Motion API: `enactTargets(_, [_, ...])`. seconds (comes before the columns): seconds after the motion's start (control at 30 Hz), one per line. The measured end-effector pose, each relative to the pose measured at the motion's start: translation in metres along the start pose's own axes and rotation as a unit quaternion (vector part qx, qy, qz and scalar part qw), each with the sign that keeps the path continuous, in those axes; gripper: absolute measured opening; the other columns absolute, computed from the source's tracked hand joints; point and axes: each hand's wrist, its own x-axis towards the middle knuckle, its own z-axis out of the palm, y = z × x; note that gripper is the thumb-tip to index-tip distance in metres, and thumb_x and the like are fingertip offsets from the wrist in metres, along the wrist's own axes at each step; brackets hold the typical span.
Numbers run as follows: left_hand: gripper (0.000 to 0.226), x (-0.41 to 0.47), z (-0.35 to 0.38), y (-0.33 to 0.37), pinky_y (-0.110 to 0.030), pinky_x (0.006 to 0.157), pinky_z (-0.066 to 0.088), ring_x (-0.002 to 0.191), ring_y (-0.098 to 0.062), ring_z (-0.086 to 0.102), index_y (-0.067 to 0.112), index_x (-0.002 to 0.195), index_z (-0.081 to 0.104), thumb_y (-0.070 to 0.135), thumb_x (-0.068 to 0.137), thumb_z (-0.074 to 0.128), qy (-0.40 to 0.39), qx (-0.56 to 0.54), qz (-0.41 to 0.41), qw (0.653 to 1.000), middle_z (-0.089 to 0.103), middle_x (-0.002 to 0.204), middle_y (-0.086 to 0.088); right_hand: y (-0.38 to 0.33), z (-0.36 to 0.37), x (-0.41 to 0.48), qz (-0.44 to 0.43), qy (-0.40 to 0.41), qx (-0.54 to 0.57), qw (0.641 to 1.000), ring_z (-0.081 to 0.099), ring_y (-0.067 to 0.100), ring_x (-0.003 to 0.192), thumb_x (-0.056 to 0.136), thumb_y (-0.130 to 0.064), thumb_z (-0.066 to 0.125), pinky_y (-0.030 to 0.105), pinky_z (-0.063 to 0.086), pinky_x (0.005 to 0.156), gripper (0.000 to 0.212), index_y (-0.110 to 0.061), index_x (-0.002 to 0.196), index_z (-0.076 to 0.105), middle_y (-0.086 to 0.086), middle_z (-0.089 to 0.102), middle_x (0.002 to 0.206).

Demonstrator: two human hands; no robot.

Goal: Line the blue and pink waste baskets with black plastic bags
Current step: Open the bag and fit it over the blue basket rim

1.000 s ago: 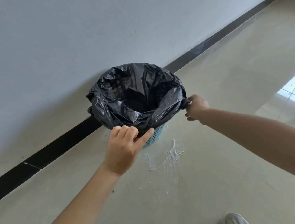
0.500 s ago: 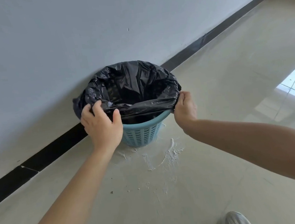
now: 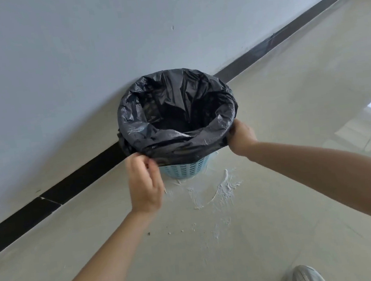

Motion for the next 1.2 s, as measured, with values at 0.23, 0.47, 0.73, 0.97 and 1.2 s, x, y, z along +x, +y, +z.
enactTargets(0.23, [0.043, 0.069, -0.009, 0.009, -0.041, 0.091, 0.042, 0.105, -0.029, 0.048, 0.004, 0.115, 0.049, 0.035, 0.086, 0.056, 0.126, -0.036, -0.241, 0.962, 0.045, 0.111, -0.004, -0.019, -0.037, 0.024, 0.127, 0.189, 0.154, 0.961, 0.048, 0.030, 0.113, 0.084, -0.008, 0.038, 0.038, 0.038, 0.095, 0.026, -0.018, 0.107, 0.048, 0.011, 0.043, 0.127])
enactTargets(0.47, [0.086, 0.090, 0.002, 0.009, -0.035, 0.092, 0.049, 0.111, -0.014, 0.052, 0.043, 0.143, 0.014, 0.000, 0.080, 0.055, -0.096, -0.184, -0.367, 0.907, 0.045, 0.132, 0.001, -0.062, -0.036, 0.050, -0.088, -0.011, 0.048, 0.995, 0.046, 0.022, 0.122, 0.094, -0.025, 0.042, 0.037, 0.039, 0.101, 0.055, -0.028, 0.149, 0.034, 0.004, 0.035, 0.147])
enactTargets(0.73, [0.079, 0.094, -0.004, 0.012, -0.049, 0.107, 0.037, 0.130, -0.025, 0.039, 0.024, 0.149, 0.017, 0.021, 0.083, 0.060, -0.072, -0.012, -0.310, 0.948, 0.036, 0.146, -0.005, -0.061, -0.040, 0.065, 0.080, -0.065, 0.125, 0.987, 0.054, 0.020, 0.074, 0.085, -0.021, 0.051, 0.032, 0.044, 0.065, 0.018, -0.020, 0.103, 0.049, 0.005, 0.056, 0.088])
enactTargets(0.97, [0.065, 0.090, -0.008, 0.033, -0.060, 0.111, 0.009, 0.145, -0.030, 0.015, 0.029, 0.138, 0.043, 0.061, 0.082, 0.055, -0.061, 0.190, -0.033, 0.979, 0.027, 0.154, -0.009, -0.064, -0.036, 0.062, -0.022, 0.052, -0.111, 0.992, 0.027, 0.042, 0.139, 0.082, -0.045, 0.061, 0.057, 0.024, 0.113, 0.085, -0.019, 0.150, 0.016, 0.019, 0.017, 0.157])
enactTargets(1.2, [0.069, 0.094, -0.002, 0.029, -0.062, 0.114, 0.001, 0.147, -0.031, -0.003, 0.041, 0.124, 0.061, 0.072, 0.081, 0.017, -0.372, 0.363, -0.063, 0.852, 0.036, 0.154, 0.001, -0.078, -0.003, 0.043, -0.178, -0.072, -0.441, 0.877, -0.022, 0.055, 0.140, 0.073, -0.071, 0.052, 0.074, -0.007, 0.107, 0.096, -0.037, 0.154, 0.013, 0.017, -0.004, 0.163])
